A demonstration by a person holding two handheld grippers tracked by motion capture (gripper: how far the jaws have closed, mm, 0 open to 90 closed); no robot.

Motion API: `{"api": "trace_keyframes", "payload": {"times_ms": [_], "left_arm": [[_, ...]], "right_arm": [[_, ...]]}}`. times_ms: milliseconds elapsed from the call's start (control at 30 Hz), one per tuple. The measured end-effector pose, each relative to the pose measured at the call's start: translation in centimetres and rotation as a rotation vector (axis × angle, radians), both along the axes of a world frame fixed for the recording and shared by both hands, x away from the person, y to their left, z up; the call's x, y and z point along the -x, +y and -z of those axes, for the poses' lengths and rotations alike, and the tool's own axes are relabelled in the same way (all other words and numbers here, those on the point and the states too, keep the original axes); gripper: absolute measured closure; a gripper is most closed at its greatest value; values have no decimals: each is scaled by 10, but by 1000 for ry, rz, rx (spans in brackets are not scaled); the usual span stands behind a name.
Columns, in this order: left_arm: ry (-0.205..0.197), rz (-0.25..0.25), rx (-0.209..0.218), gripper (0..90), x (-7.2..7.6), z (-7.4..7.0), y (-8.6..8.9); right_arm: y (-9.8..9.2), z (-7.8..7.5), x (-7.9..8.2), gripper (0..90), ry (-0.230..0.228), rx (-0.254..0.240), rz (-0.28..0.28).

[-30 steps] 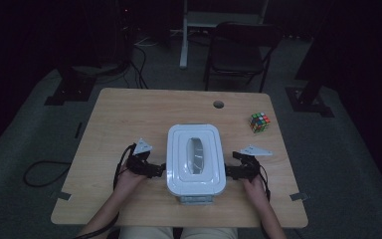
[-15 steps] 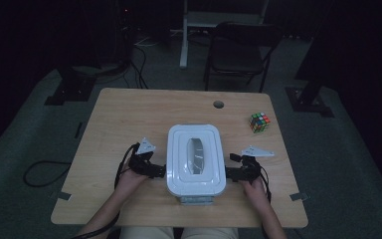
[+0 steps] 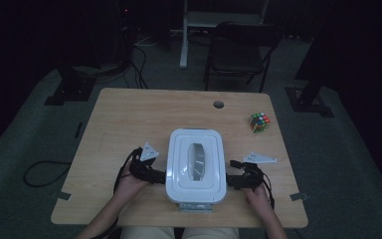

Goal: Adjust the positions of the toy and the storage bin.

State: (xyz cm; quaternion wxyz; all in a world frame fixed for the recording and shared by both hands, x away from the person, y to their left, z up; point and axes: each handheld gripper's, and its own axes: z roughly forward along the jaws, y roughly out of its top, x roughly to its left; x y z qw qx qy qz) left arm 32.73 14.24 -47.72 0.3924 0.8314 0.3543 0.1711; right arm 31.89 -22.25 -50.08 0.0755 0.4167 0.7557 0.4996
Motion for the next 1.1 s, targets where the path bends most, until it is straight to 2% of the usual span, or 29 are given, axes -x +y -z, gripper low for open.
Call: {"api": "trace_keyframes", "payload": {"times_ms": [167, 233, 267, 333, 433, 500, 533, 600, 700, 833, 1000, 1100], "left_arm": [[15, 11, 23, 30, 3, 2, 5], [20, 19, 60, 29, 0, 7, 9], [39, 21, 67, 29, -3, 13, 11], [59, 9, 50, 29, -6, 22, 14], [89, -5, 47, 29, -7, 30, 19], [92, -17, 47, 29, -7, 32, 24], [92, -21, 47, 29, -7, 31, 26], [88, -35, 48, 29, -7, 30, 32], [86, -64, 51, 29, -7, 30, 42], [91, -90, 32, 29, -6, 31, 56], [90, -129, 26, 29, -2, 32, 72], [91, -145, 26, 29, 0, 32, 80]], "right_arm": [[0, 0, 1, 197, -4, 2, 1], [-1, 2, 2, 166, -21, 2, 19], [-2, 3, 2, 138, -29, -1, 29], [-3, 7, 1, 139, -36, 1, 42], [-6, 11, -1, 135, -50, 63, 73], [-9, 12, -2, 133, -48, 59, 78], [-17, 10, -5, 132, -45, 38, 110], [-27, 8, -7, 131, -56, 28, 142], [-38, 4, -11, 130, -66, 15, 156], [-50, 1, -18, 128, -93, 56, 214], [-67, -3, -26, 127, -113, 45, 275], [-77, -6, -34, 127, -134, 69, 312]]}}
